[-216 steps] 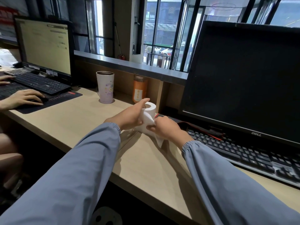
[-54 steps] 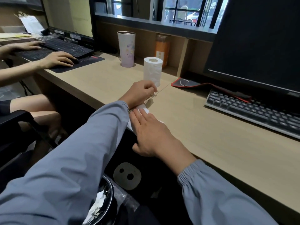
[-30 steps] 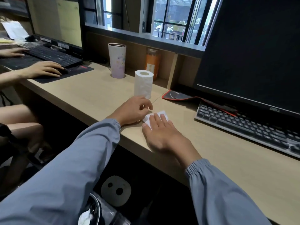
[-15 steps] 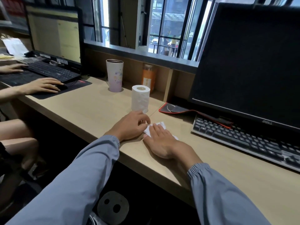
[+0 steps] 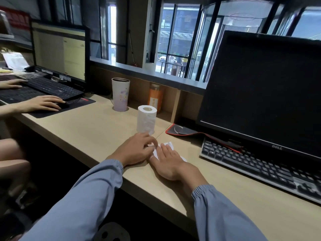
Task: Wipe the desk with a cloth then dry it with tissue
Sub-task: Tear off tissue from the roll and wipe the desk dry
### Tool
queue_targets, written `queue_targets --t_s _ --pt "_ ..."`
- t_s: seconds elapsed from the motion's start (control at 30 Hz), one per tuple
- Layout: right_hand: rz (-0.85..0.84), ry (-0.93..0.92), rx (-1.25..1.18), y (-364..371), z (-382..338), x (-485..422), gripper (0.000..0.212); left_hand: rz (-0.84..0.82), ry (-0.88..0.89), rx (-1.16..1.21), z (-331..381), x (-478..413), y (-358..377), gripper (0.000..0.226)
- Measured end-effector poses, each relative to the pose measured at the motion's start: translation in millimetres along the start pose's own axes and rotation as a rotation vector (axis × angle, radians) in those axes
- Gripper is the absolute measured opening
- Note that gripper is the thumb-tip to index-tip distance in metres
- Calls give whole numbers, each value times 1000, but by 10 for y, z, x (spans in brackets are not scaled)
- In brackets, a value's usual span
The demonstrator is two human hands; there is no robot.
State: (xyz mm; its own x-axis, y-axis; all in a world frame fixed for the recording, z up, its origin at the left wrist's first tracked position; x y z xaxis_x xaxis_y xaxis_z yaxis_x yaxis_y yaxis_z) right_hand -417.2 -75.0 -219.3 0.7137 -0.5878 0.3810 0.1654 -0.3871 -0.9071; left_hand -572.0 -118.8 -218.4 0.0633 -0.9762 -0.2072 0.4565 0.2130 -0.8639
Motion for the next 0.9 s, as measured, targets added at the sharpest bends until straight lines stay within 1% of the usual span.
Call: queue_targets --t_s 0.13,0.27,0.5,0.67,0.8,0.9 --pt "4 -23 -23 50 48 51 78 1 13 -10 -30 -3 14 24" --pt "-2 -27 -23 -35 119 -48 77 -23 9 -2 -58 -11 12 36" --pt "42 -18 -6 14 102 29 78 10 10 -10 -35 -5 19 30" --pt "-14 11 -21 -63 200 -62 71 52 18 -11 -50 7 21 30" --pt "25 35 -25 -45 230 -87 73 75 32 -12 -33 29 5 29" --pt "23 31 -22 8 234 -51 70 78 33 -12 -57 21 17 29"
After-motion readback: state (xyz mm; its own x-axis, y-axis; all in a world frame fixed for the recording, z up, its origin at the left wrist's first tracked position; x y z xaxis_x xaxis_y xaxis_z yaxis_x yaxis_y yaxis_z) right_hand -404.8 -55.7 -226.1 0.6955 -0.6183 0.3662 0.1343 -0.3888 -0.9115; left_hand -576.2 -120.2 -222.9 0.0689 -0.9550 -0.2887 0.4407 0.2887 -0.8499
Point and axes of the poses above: each hand's wrist, its own x-axis away from the middle knuckle, its own y-axis out of the palm, z = x × y, the point moved 3 cm from there along -x, towards the middle knuckle, and after that the axes turned 8 degrees about -z, right-handed, at the moved point
